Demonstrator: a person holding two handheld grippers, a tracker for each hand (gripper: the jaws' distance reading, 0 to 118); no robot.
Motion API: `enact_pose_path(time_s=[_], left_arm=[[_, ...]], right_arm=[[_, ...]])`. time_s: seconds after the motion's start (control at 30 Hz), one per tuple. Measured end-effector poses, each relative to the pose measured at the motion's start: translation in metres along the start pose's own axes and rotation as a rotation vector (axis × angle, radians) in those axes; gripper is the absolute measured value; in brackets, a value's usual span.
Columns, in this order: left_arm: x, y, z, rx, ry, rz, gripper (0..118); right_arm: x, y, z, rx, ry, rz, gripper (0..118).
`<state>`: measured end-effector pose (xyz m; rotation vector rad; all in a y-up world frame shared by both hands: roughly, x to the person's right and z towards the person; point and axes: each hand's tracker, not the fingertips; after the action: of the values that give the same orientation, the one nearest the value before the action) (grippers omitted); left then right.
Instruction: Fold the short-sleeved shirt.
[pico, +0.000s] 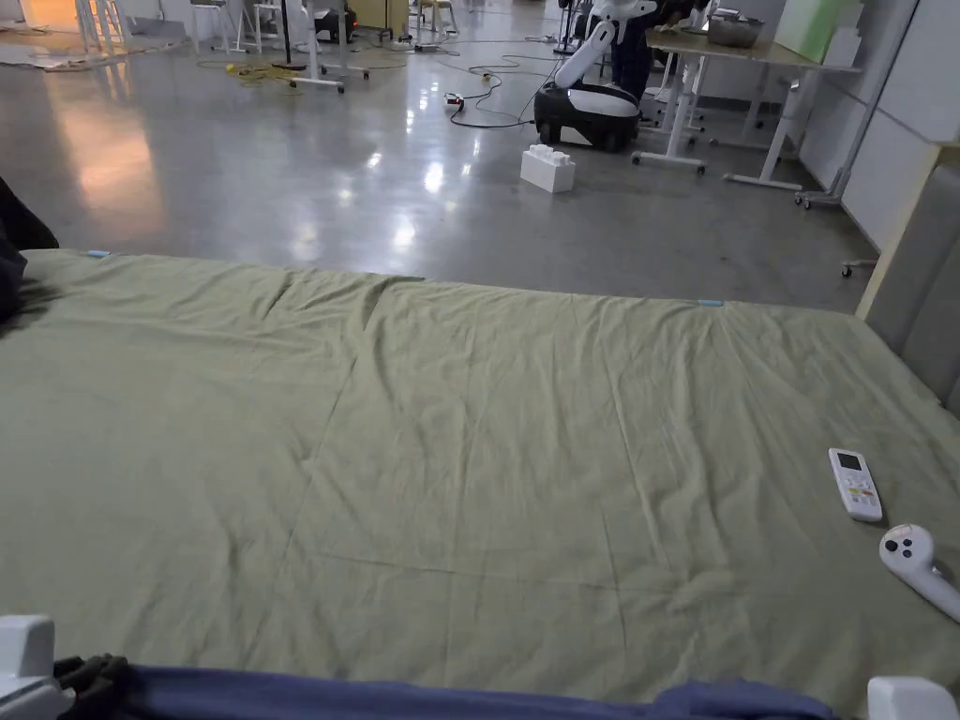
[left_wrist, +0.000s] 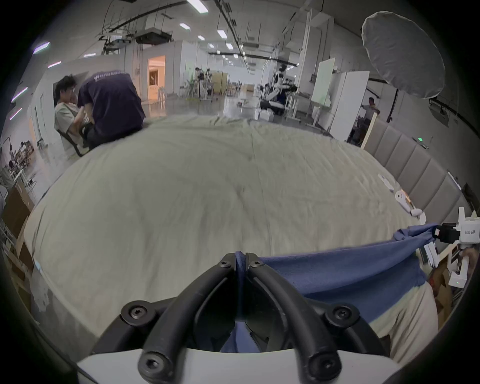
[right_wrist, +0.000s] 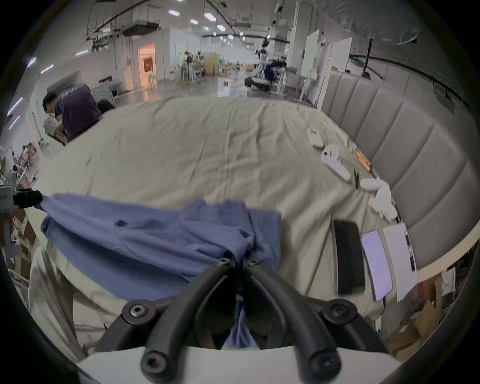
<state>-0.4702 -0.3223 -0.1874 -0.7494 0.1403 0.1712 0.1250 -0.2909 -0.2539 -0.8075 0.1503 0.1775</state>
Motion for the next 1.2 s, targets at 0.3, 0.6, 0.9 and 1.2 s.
enact_pose_path(time_s=[0.3, 0.6, 0.9, 1.2], left_arm=[[-0.006, -0.062, -0.016, -0.202, 0.037, -0.041, 6], [-0.001, -0.07, -0.029, -0.222, 0.061, -0.071, 9], [0.015, -0.033, -0.004, -0.067, 0.03, -0.043, 59], [0.083, 0.026, 0.01, 0.276, 0.037, -0.101, 58]], right_arm=[[-0.007, -0.075, -0.031, -0.194, -0.024, 0.011, 4], [-0.015, -0.08, -0.041, -0.22, -0.058, 0.023, 5], [-0.029, -0.045, -0.004, -0.128, -0.127, 0.077, 94], [-0.063, 0.023, 0.018, 0.308, -0.125, -0.014, 92]])
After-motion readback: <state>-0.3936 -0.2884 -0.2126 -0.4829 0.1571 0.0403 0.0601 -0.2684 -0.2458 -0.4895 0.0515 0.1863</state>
